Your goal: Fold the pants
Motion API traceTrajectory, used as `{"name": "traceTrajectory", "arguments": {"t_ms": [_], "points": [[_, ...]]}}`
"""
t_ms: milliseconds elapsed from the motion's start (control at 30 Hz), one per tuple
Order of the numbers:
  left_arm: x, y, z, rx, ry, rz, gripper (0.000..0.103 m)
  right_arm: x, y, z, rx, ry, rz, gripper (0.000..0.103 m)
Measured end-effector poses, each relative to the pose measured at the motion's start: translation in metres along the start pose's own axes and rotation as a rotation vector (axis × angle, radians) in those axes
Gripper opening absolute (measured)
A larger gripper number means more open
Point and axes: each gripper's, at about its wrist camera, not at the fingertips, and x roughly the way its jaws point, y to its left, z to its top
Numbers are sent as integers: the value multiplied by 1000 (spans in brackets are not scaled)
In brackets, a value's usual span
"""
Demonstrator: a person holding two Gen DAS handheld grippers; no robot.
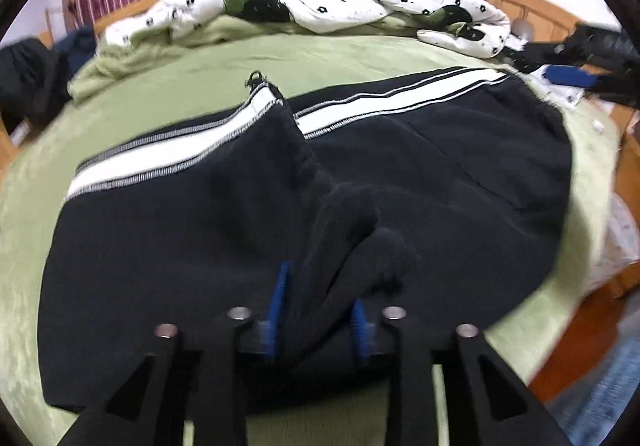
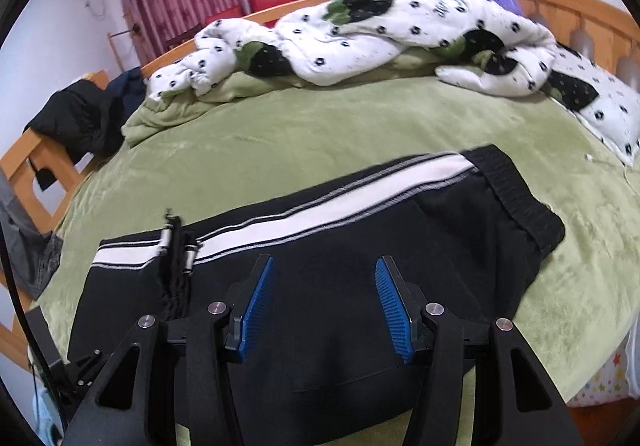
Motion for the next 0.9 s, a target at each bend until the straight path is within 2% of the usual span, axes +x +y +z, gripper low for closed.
{"name": "traceTrajectory", "arguments": {"t_ms": [33, 133, 167, 200, 300, 367, 467, 500, 567, 600, 633, 700, 767, 867, 900], "points": [[-13, 10, -2, -24, 0, -29, 37, 1, 6, 0, -12, 4, 10, 53], [-46, 40, -6, -70, -44, -58, 55, 8, 27, -4, -40, 36, 62, 53], [-52, 46, -4, -76, -63, -39, 63, 12, 37, -7, -47, 54, 89, 53], [-58, 54, -5, -76, -75, -2, 65, 15, 45, -10, -52, 68, 110, 53], [-80, 95, -19, -112, -101, 147, 65, 28, 76, -24, -60, 134, 195, 53], [-86, 125, -33, -177, -75, 181, 65, 39, 98, -37, -79, 188, 237, 53], [-91, 170, -56, -293, -50, 198, 65, 52, 129, -57, -154, 229, 234, 52], [-92, 181, -62, -327, -40, 209, 65, 58, 140, -65, -187, 238, 224, 49], [-90, 200, -67, -391, -19, 203, 65, 68, 151, -77, -213, 268, 217, 35], [-90, 207, -68, -422, -17, 189, 65, 75, 156, -82, -218, 291, 196, 24], [-89, 211, -67, -442, -19, 177, 65, 78, 159, -89, -236, 296, 152, 21], [-88, 214, -67, -440, -21, 173, 65, 72, 161, -91, -270, 288, 157, 17], [-90, 212, -64, -413, -35, 202, 65, 58, 149, -86, -218, 293, 218, 16], [-91, 209, -64, -393, -38, 216, 65, 66, 138, -96, -198, 354, 222, 17], [-90, 211, -63, -394, -33, 208, 65, 71, 139, -99, -204, 374, 219, 24]]}}
